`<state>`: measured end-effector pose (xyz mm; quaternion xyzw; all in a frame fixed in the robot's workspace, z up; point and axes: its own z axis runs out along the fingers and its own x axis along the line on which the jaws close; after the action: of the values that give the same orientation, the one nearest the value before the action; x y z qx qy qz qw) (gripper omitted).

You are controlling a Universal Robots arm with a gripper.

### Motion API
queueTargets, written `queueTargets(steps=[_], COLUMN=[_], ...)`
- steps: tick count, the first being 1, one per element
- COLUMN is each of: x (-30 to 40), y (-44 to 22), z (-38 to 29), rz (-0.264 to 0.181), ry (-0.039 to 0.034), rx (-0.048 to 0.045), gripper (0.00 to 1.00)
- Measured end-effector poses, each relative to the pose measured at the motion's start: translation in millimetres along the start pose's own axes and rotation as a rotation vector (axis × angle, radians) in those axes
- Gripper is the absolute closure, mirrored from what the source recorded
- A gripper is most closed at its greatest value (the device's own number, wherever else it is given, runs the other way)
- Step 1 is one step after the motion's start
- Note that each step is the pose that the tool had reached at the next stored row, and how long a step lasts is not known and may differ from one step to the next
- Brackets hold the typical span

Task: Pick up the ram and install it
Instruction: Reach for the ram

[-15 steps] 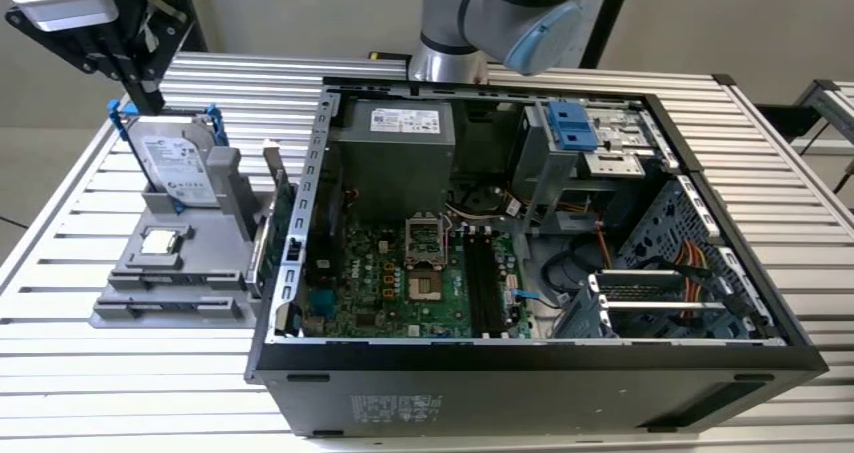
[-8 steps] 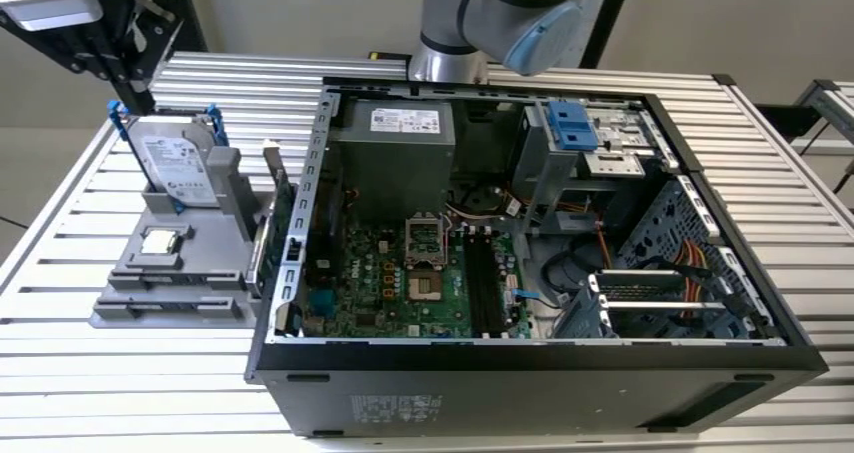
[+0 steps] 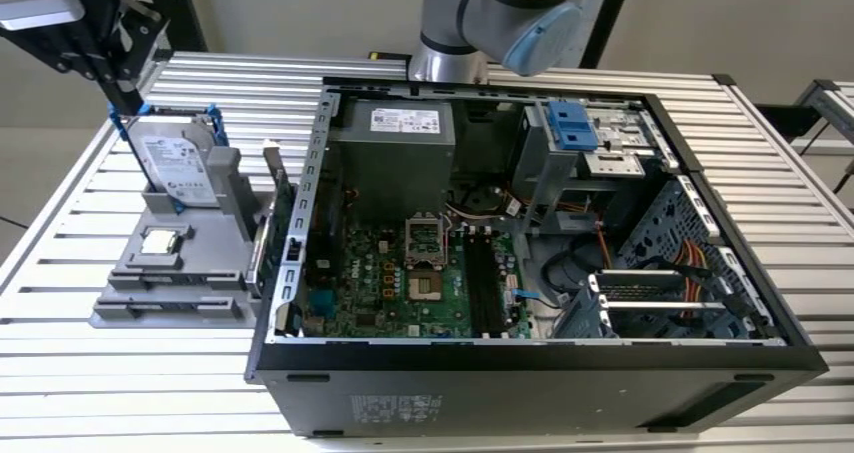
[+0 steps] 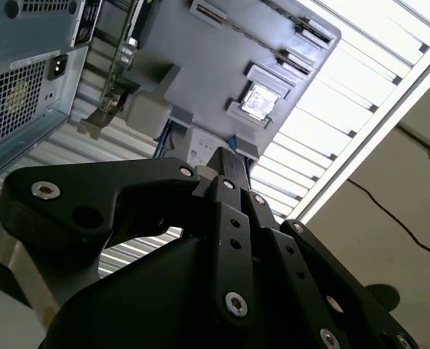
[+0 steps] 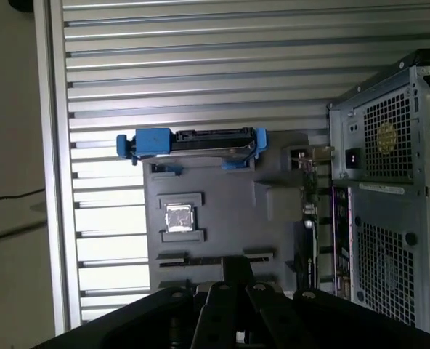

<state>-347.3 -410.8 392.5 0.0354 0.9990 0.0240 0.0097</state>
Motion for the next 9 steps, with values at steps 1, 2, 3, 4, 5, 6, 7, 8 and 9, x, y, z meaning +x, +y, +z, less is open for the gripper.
queueTargets(steps=[1,2,3,4,5,6,7,8,9], x=[1.3,2.5,3.8,4.9,6.2,7.4,8.7,9.7,10.9], y=[-0.1,-0.3,-0.4,-0.5,-0.6,-0.7,-0.9,-0.9,-1.0], z=[0.0,0.0,-0.1,-0.1,-0.2,-0.2,-0.2,-0.2,-0.3], rz=[0.0,0.0,0.0,0.0,0.0,0.0,0.0,0.0,0.0], ry=[0.0,0.0,0.0001,0.0001,0.0002,0.0002,0.0003,0.0003,0.0003], rx=[0.0,0.0,0.0,0.0,0.0,0.0,0.0001,0.0,0.0], gripper=[1.0,1.0,1.0,1.0,1.0,1.0,1.0,1.0,1.0])
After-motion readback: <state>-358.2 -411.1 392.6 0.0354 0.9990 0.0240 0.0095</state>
